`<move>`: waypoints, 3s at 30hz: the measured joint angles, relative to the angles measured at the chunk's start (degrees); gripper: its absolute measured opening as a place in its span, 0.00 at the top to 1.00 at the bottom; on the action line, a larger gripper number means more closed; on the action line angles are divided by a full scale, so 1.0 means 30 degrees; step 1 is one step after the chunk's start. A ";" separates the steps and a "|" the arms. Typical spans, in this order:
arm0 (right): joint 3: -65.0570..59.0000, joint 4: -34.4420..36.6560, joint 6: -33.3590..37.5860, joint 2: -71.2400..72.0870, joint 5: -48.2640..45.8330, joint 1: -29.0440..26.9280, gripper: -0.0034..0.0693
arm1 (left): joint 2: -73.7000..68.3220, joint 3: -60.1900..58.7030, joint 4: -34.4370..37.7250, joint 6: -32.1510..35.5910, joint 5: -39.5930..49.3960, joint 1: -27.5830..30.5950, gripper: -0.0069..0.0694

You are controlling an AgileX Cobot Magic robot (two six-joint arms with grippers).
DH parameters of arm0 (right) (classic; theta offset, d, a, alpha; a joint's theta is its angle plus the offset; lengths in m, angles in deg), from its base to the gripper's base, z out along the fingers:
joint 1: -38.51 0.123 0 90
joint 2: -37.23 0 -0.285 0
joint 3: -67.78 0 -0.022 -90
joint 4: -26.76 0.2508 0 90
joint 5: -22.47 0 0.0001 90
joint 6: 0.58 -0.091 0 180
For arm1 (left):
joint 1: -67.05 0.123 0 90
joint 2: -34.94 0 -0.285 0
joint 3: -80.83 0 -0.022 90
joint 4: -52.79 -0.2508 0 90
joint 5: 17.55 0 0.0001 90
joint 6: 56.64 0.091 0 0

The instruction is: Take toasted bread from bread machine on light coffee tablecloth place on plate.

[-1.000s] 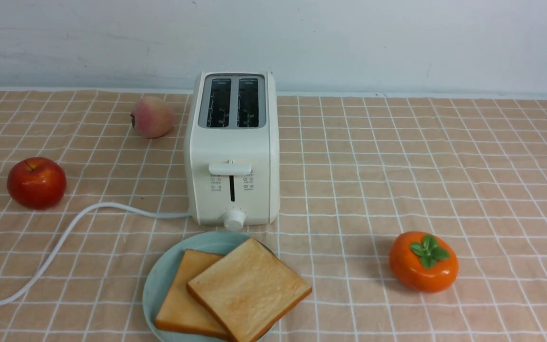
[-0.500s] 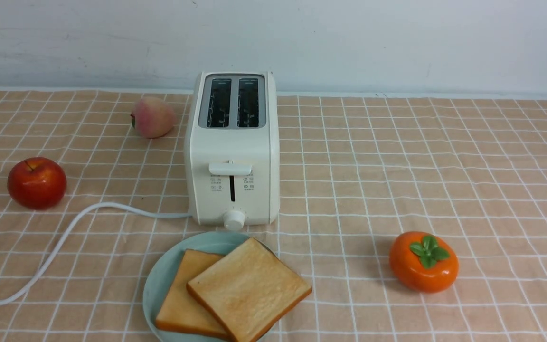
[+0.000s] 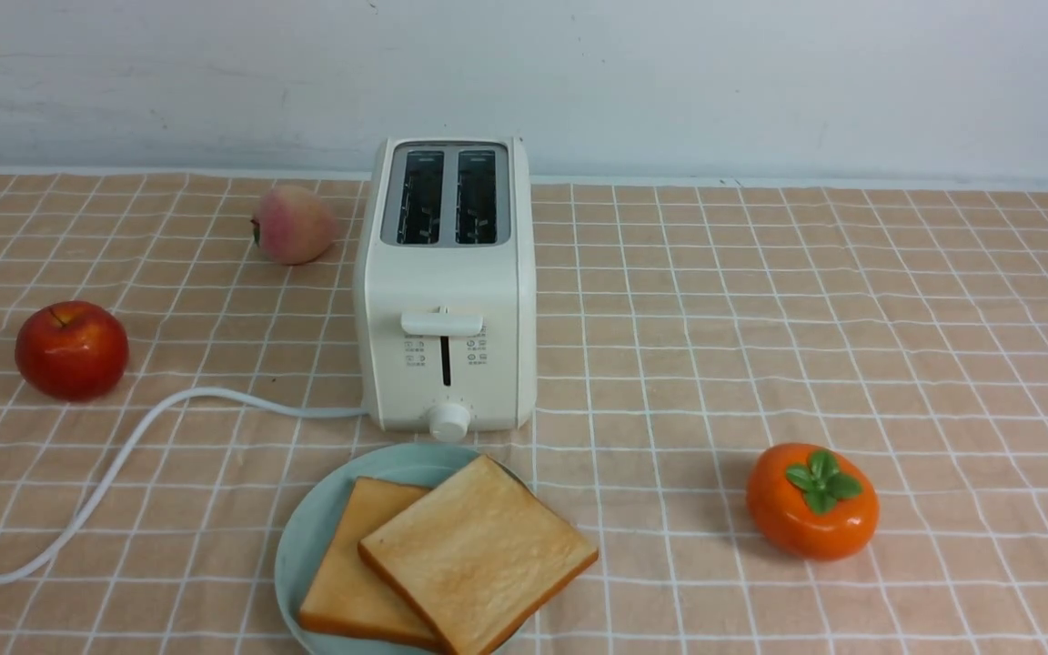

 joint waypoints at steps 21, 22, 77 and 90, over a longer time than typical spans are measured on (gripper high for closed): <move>-0.0059 0.0000 0.0000 0.0000 0.0000 0.0000 0.85 | 0.2418 -0.3706 0.0169 -0.0020 0.2277 0.1166 0.90; -0.0059 0.0000 0.0000 0.0000 0.0000 0.0000 0.85 | 0.2418 -0.3706 0.0169 -0.0020 0.2275 0.1166 0.90; -0.3417 -0.7988 -0.5479 0.2289 -0.4862 0.1290 0.75 | 0.2418 -0.3706 0.0169 -0.0056 0.2338 0.1166 0.84; -0.6356 -0.8106 -0.5533 0.4989 -0.6840 0.1304 0.73 | 0.2418 -0.3706 0.0224 -0.0056 0.2392 0.1166 0.82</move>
